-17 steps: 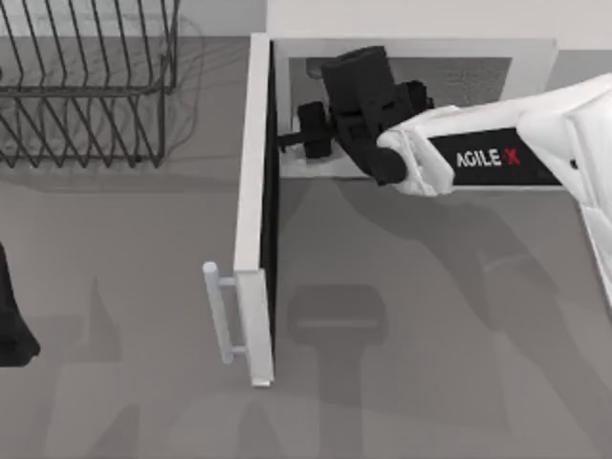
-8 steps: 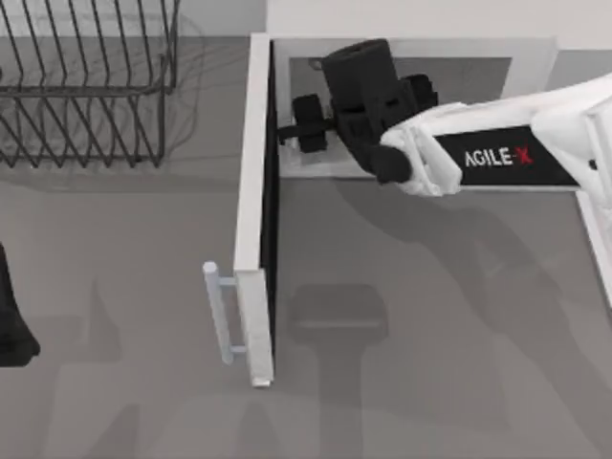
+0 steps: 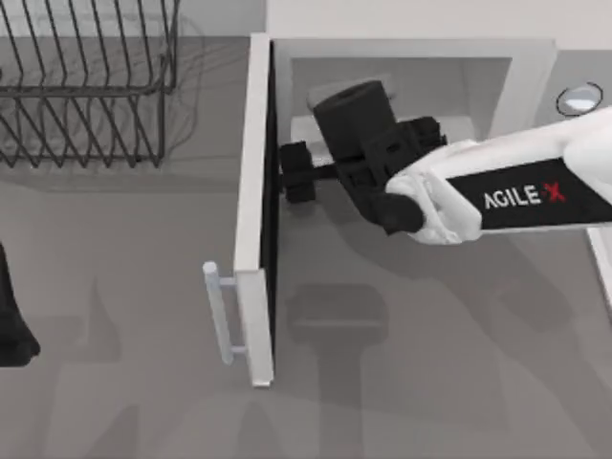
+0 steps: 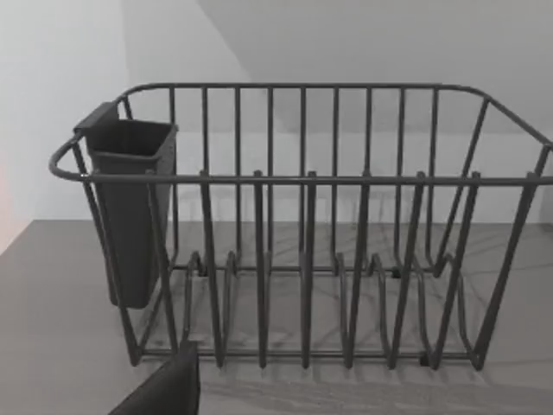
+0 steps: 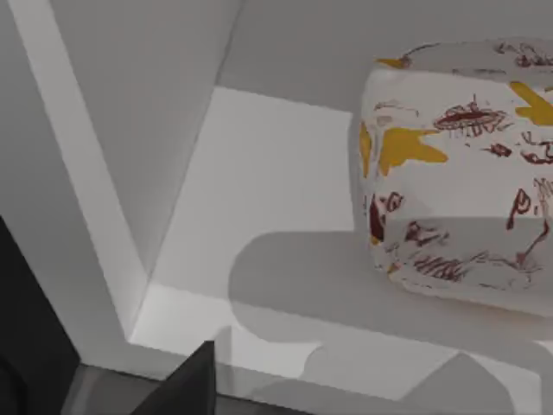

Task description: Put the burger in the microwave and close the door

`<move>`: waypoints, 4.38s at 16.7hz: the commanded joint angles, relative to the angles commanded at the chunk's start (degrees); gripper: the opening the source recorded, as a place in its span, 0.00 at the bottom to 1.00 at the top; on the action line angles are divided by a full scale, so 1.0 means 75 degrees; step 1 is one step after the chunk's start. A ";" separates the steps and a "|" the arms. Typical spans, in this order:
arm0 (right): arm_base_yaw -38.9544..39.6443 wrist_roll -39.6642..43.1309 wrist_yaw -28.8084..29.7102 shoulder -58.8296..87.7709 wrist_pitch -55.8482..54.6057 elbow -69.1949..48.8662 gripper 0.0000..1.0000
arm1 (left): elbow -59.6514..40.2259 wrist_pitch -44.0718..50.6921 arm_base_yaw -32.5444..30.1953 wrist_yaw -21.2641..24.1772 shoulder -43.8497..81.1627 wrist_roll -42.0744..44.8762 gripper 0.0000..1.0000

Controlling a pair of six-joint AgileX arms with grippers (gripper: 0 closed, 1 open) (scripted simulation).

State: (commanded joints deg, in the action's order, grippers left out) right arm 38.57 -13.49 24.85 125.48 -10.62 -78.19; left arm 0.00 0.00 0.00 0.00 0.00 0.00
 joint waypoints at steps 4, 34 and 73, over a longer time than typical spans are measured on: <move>0.0466 -0.0289 0.0337 -0.0648 -0.0215 0.1344 1.00 | 0.0000 0.0000 0.0000 0.0000 0.0000 0.0000 1.00; 0.1431 -0.1886 0.1548 -0.3431 -0.1048 0.2556 1.00 | 0.0000 0.0000 0.0000 0.0000 0.0000 0.0000 1.00; -0.1102 0.0066 -0.0451 -0.8637 0.1419 0.5460 1.00 | 0.0000 0.0000 0.0000 0.0000 0.0000 0.0000 1.00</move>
State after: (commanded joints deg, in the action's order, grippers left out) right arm 30.31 -13.00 21.47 60.70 0.02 -37.24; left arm 0.00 0.00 0.00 0.00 0.00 0.00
